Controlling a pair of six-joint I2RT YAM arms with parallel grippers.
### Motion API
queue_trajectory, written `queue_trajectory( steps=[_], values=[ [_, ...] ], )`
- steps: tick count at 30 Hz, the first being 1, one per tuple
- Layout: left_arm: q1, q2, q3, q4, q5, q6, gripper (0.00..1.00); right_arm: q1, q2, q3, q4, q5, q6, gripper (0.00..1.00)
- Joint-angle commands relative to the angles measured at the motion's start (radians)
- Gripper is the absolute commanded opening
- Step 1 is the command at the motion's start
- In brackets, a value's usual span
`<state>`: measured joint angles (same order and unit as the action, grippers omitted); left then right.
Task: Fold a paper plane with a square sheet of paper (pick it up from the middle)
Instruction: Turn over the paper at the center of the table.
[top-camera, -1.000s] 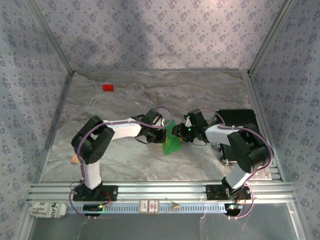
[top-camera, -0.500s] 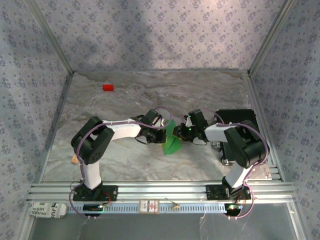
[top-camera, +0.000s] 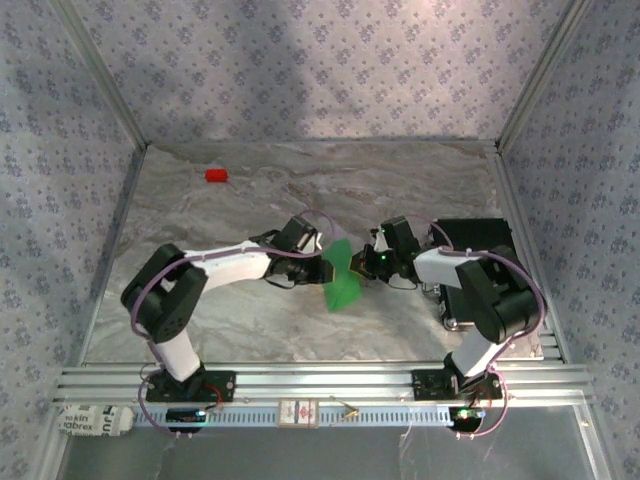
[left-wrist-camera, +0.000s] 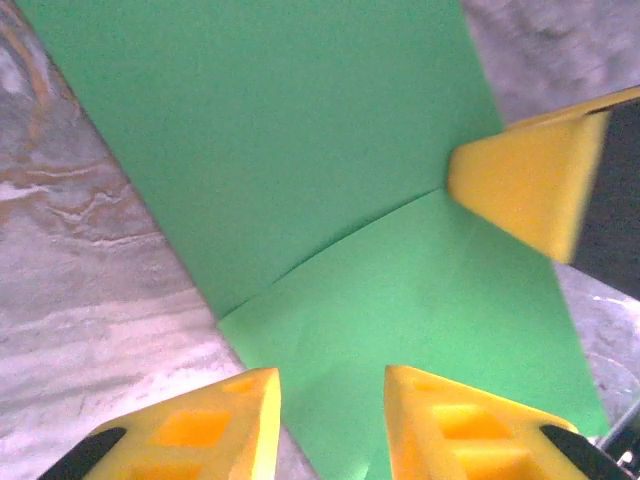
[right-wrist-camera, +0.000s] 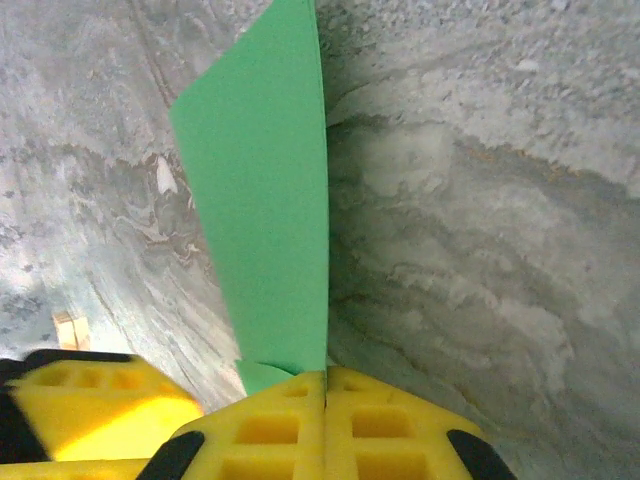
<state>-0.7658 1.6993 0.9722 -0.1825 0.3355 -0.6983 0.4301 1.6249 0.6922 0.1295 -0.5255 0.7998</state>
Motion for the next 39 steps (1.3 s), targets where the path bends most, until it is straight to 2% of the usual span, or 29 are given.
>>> queue_trajectory(
  steps=[1, 6, 14, 30, 37, 39],
  values=[
    [0.0, -0.109, -0.03, 0.015, -0.062, -0.025, 0.36, 0.012, -0.076, 0.054, -0.169, 0.076, -0.096, 0.05],
    [0.001, -0.196, -0.1, 0.052, -0.101, 0.005, 0.48, 0.05, -0.139, 0.141, -0.365, 0.204, -0.204, 0.05],
    [0.032, -0.289, -0.188, 0.069, -0.145, 0.013, 0.5, 0.14, -0.175, 0.3, -0.609, 0.45, -0.323, 0.04],
    [0.109, -0.452, -0.33, 0.12, -0.157, -0.048, 0.53, 0.339, -0.178, 0.447, -0.841, 0.876, -0.347, 0.04],
    [0.139, -0.526, -0.391, 0.152, -0.166, -0.104, 0.55, 0.408, -0.139, 0.492, -0.923, 1.055, -0.339, 0.05],
    [0.149, -0.549, -0.402, 0.147, -0.17, -0.113, 0.55, 0.434, -0.112, 0.531, -0.961, 1.143, -0.315, 0.04]
  ],
)
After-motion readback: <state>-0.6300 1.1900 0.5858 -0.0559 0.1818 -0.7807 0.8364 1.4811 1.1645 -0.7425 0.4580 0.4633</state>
